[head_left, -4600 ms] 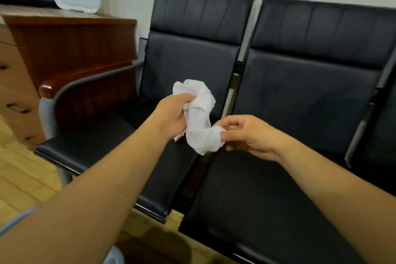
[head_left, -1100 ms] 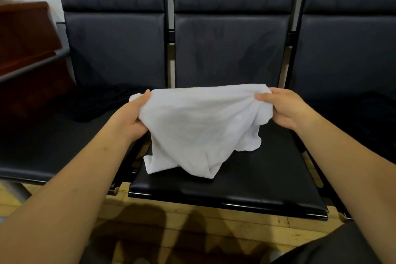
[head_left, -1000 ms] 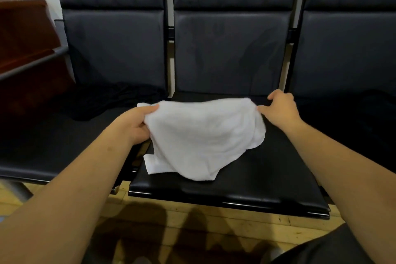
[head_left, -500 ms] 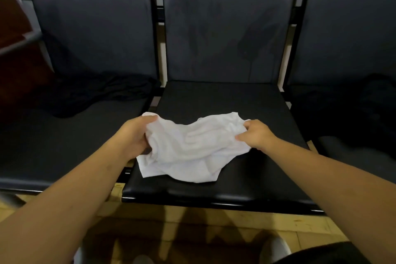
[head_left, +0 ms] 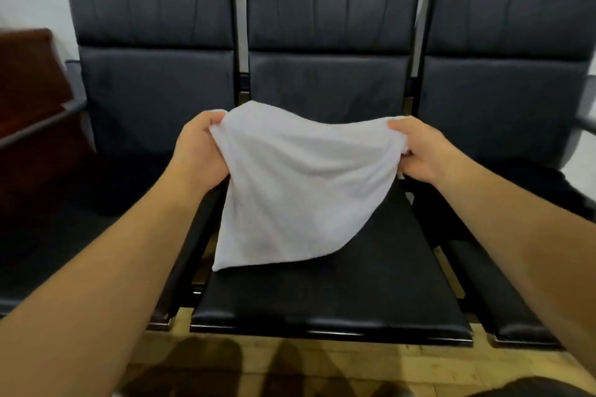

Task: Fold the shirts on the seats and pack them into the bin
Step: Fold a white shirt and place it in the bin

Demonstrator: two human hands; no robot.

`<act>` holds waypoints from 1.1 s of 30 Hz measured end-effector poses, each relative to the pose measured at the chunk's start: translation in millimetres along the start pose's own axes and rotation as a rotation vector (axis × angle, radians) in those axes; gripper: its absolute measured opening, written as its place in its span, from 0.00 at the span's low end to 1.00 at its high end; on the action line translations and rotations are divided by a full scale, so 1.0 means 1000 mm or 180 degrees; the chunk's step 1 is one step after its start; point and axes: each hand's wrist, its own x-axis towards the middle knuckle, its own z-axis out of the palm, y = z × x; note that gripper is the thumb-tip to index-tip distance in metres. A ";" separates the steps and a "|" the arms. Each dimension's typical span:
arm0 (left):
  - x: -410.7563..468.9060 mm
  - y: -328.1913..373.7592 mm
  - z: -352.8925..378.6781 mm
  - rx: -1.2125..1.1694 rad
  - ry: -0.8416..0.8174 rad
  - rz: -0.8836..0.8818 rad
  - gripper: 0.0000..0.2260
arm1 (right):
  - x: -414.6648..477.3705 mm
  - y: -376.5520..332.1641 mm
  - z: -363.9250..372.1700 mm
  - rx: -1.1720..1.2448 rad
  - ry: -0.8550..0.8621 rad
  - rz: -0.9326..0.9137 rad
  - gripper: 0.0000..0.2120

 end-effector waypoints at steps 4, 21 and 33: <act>-0.007 0.064 0.032 -0.0027 -0.0076 0.0344 0.10 | -0.020 -0.079 0.003 0.0401 -0.0497 -0.0603 0.06; -0.041 0.103 0.038 0.0003 0.0059 0.0263 0.19 | -0.055 -0.086 -0.015 -0.0419 -0.0681 0.0504 0.15; -0.030 0.089 0.002 0.0307 0.0393 0.0288 0.16 | -0.039 -0.069 -0.020 -0.0144 -0.0170 -0.0275 0.14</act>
